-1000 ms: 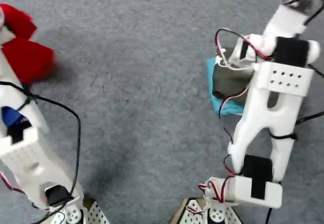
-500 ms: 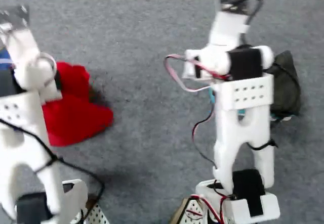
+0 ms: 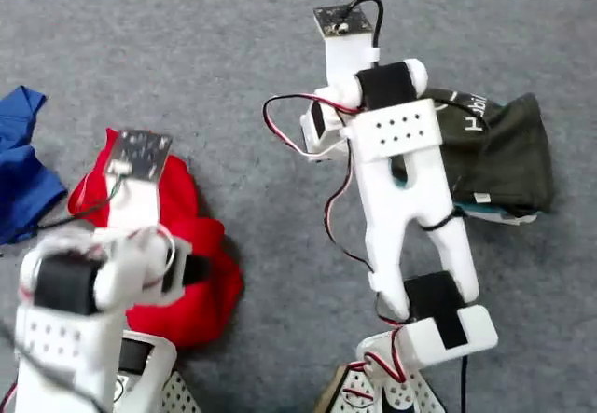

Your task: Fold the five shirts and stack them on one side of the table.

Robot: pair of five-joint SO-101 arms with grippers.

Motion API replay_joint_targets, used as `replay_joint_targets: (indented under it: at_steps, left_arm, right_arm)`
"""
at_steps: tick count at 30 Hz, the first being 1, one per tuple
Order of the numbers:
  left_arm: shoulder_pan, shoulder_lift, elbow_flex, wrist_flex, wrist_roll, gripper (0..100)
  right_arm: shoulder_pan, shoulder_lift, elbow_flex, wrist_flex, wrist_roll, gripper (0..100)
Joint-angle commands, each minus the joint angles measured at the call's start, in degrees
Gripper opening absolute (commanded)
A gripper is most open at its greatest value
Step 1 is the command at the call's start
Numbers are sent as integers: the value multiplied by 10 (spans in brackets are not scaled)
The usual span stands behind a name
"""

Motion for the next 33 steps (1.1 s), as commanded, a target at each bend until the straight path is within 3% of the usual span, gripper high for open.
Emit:
replay_joint_targets:
  at_steps: [1,5,10,16,23,29,33]
  left_arm:
    - [4,-62,11,3,-6,346]
    - [-81,-102,-2,-2,-3,329]
    - [-318,-106,24,-25,-6,327]
    - [-478,-106,40,-38,-6,327]
    - [-575,-106,91,-86,-5,319]
    - [-586,-106,110,-90,-6,308]
    - [-585,-106,108,-91,-6,308]
  right_arm:
    - [-31,7,-44,-26,46,35]
    - [-89,58,-102,-56,74,143]
    - [-155,175,-175,-78,73,304]
    - [-238,328,-285,-74,72,289]
    - [-308,451,-407,-73,72,238]
    - [-331,537,-465,-73,72,223]
    - [-315,595,-490,-72,72,109]
